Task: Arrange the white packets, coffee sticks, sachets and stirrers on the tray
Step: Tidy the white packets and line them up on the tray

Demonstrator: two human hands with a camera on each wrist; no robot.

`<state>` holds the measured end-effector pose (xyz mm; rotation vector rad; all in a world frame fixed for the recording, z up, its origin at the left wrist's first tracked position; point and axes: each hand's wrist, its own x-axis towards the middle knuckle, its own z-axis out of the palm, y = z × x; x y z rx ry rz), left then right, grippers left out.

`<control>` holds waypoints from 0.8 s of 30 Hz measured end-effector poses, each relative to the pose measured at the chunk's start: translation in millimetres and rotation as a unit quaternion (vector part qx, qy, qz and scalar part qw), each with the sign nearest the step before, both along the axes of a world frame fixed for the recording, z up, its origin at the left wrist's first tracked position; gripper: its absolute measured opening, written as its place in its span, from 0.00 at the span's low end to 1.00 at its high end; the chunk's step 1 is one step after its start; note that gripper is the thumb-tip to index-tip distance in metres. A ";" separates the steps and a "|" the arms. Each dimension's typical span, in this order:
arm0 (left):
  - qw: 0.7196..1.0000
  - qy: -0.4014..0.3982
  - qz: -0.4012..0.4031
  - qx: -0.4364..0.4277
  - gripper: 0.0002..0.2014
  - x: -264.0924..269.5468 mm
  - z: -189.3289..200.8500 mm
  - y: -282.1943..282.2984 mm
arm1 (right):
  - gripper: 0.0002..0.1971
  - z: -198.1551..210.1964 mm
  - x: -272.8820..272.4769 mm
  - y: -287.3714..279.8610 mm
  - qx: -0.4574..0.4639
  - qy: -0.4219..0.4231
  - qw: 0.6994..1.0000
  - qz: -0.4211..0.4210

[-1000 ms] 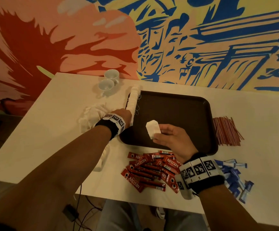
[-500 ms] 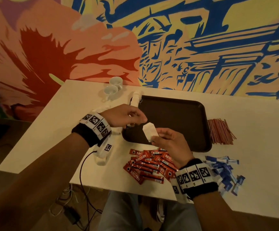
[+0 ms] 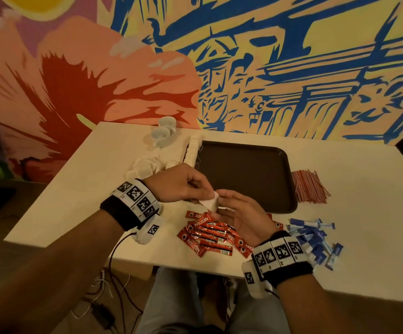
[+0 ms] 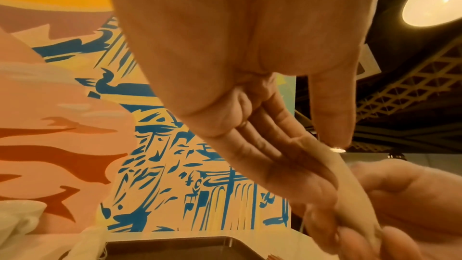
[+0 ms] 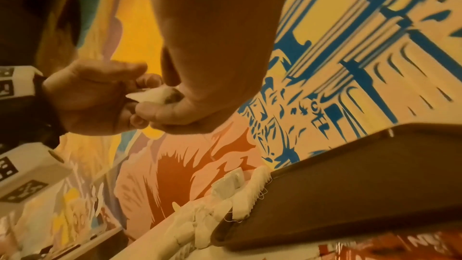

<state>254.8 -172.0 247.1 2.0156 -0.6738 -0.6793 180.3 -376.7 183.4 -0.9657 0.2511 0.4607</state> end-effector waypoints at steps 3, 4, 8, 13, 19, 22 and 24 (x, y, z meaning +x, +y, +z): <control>0.999 -0.027 0.027 0.002 0.12 -1.5 -0.8 5.5 | 0.19 -1.3 -0.3 -3.2 -0.065 -0.038 0.997 0.016; 0.999 -0.033 0.038 -0.003 0.16 -2.0 -1.2 6.8 | 0.18 -1.6 -0.7 -3.4 -0.094 -0.053 0.994 0.022; 0.997 -0.058 0.058 -0.001 0.17 -4.9 -5.3 9.8 | 0.18 0.1 -2.1 0.9 -0.178 -0.098 0.977 0.061; 0.991 -0.113 0.068 0.028 0.09 -9.6 -9.6 11.5 | 0.10 7.2 -4.8 7.4 -0.281 -0.164 0.944 0.059; 0.989 -0.135 0.043 0.045 0.08 -16.2 -16.2 12.4 | 0.09 2.4 -5.8 12.4 -0.320 -0.207 0.923 0.040; 0.986 -0.154 0.038 0.049 0.08 -22.7 -20.6 10.2 | 0.08 -6.6 -7.1 13.3 -0.357 -0.215 0.909 0.033; 0.985 -0.160 0.035 0.050 0.08 -24.9 -23.9 9.2 | 0.06 -13.0 -8.5 13.2 -0.368 -0.219 0.903 0.029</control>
